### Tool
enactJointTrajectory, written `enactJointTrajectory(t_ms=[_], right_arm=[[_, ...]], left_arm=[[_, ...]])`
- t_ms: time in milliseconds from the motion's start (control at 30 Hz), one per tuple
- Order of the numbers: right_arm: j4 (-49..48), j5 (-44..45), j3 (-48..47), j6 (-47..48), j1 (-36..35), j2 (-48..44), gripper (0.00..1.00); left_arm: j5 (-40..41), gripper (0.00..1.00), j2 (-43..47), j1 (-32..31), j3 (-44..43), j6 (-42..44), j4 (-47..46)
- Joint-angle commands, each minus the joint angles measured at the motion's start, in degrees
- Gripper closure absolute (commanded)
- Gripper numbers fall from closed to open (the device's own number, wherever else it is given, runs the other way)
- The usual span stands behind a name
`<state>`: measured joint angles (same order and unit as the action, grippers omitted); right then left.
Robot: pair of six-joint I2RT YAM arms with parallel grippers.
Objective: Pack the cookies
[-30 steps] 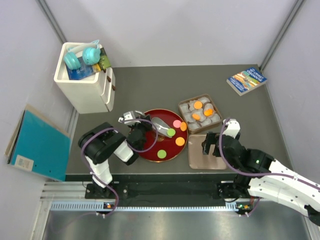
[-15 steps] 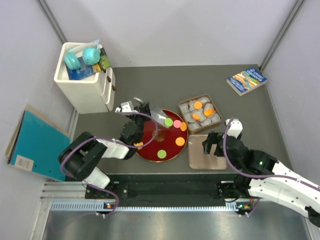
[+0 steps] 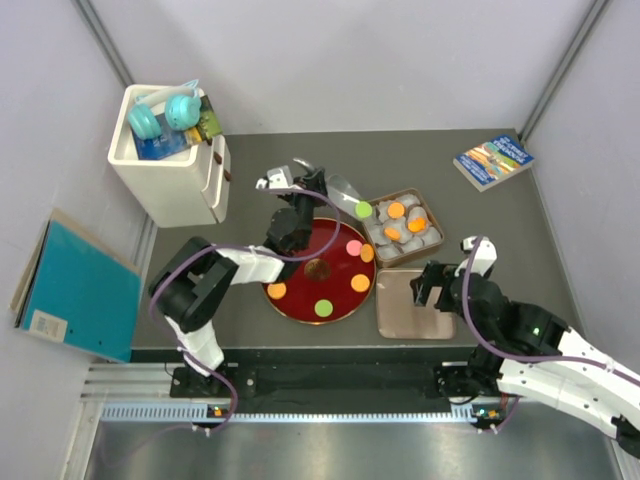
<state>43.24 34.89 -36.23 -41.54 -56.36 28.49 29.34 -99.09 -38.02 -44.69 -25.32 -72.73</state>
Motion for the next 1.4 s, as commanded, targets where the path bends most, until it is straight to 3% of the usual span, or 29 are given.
enactJointTrajectory(t_ms=[0, 233, 833, 1367], right_arm=[[1.23, 2.28, -4.20, 1.46, 0.02, -0.80, 0.01], [2.98, 3.95, -6.57, 2.60, 0.02, -1.77, 0.01], [2.46, 5.18, -6.49, 2.96, 0.02, -0.89, 0.01], [1.23, 5.01, -4.99, 3.04, 0.02, -0.63, 0.01]], left_arm=[[-1.04, 1.00, -4.53, 0.49, -7.68, 0.62, -0.31], [0.63, 1.00, -9.89, 1.98, -15.07, 1.94, 2.59], [-3.68, 1.00, -14.20, 5.06, -22.63, 5.28, 9.35], [-6.22, 1.00, -13.15, 4.53, -20.97, 5.72, 12.08]])
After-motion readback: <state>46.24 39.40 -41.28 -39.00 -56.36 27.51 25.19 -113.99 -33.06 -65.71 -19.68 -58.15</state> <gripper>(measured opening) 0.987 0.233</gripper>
